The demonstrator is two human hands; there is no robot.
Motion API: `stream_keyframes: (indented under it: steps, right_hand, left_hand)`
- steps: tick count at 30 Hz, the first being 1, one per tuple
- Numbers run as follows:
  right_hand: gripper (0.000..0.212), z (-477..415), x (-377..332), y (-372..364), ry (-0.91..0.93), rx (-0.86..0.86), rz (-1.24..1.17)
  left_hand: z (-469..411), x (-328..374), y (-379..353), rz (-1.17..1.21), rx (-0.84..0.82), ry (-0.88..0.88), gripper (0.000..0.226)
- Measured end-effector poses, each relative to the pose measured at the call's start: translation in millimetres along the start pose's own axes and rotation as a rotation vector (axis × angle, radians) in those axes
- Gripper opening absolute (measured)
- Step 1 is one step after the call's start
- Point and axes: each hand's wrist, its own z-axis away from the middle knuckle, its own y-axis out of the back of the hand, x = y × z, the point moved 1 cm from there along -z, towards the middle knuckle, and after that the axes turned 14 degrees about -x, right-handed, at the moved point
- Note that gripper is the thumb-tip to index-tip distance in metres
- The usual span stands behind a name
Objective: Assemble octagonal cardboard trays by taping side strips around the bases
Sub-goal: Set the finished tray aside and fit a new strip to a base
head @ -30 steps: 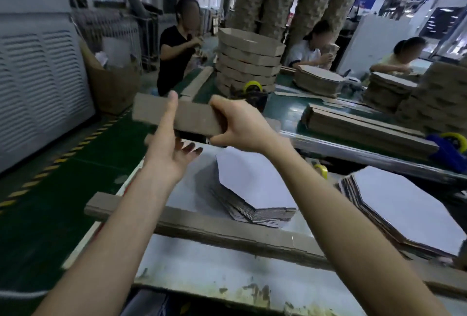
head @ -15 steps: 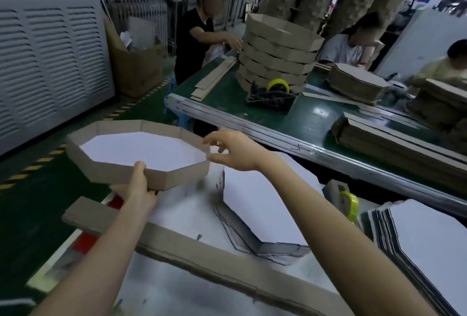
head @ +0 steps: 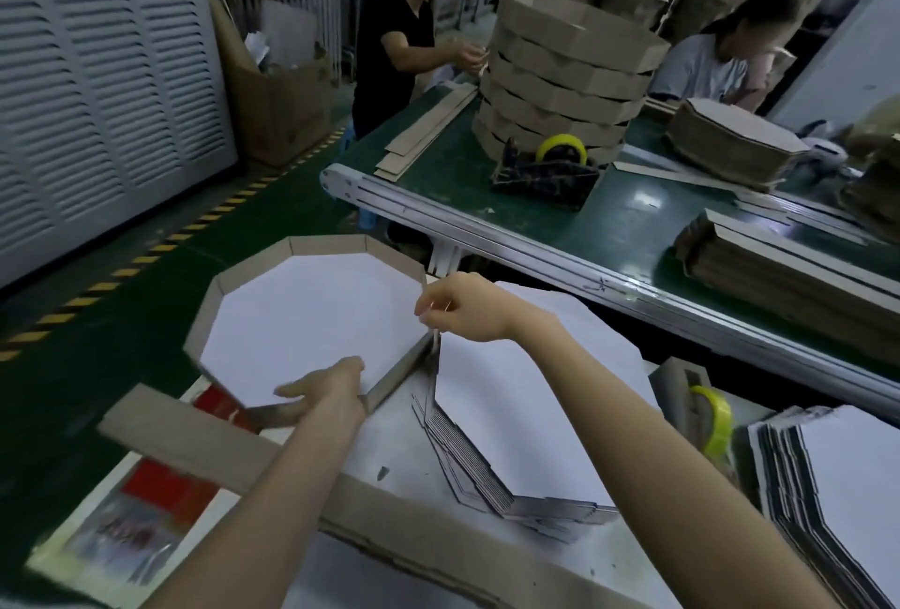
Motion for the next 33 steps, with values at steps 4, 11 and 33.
stream_keyframes:
  steps: [4,11,33]
  right_hand:
    - [0.025,-3.1,25.7,-23.4,-0.132,0.115,-0.012]
    - [0.115,10.9,77.8,-156.4,-0.64,-0.126,0.099]
    - [0.036,263.9,-98.4,-17.4,-0.177,0.861,-0.003]
  left_hand:
    - [-1.3,8.1,-9.1,-0.081,-0.016,-0.22,0.063]
    - [16.8,11.5,-16.4,-0.302,-0.455,-0.4,0.025]
    - [181.7,39.1,72.7,-0.797,-0.59,-1.381,0.084]
